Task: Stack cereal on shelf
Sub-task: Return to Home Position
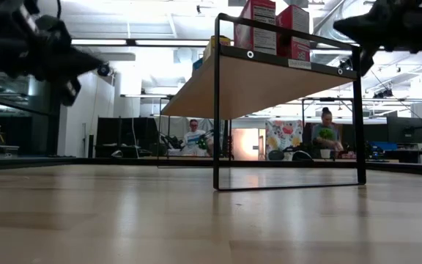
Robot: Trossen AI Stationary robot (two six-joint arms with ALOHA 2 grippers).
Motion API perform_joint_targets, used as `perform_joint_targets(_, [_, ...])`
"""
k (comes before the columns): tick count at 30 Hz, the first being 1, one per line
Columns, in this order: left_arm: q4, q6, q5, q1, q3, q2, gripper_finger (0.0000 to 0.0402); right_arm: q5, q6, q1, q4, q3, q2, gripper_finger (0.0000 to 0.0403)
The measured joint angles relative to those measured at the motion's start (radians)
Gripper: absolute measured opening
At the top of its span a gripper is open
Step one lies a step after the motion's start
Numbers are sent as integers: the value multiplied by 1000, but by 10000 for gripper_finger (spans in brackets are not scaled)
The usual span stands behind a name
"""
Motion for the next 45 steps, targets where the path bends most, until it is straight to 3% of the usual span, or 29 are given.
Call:
perform_joint_targets(5, [-258,0,10,1,-1,-77,1,98,-88,35,17,-72,-33,0])
perform_joint_targets(12, [-266,-2,56,1,-2,-129,1,118,-146,53,84,-189,-75,0])
perform_joint_targets(22, [-267,-1,56,1,-2,-195,1,316,-356,53,24,-189,-76,0])
perform_joint_targets(31, [-257,-1,56,1,-4,-296,1,323,-306,53,-29,-190,-76,0])
perform_joint_targets(42, [-255,-1,57,-2,-5,-297,1,323,-306,57,-65,-190,-79,0])
perform_joint_targets(45, [-255,-1,57,-3,-5,-297,1,319,-306,69,-105,-190,-134,0])
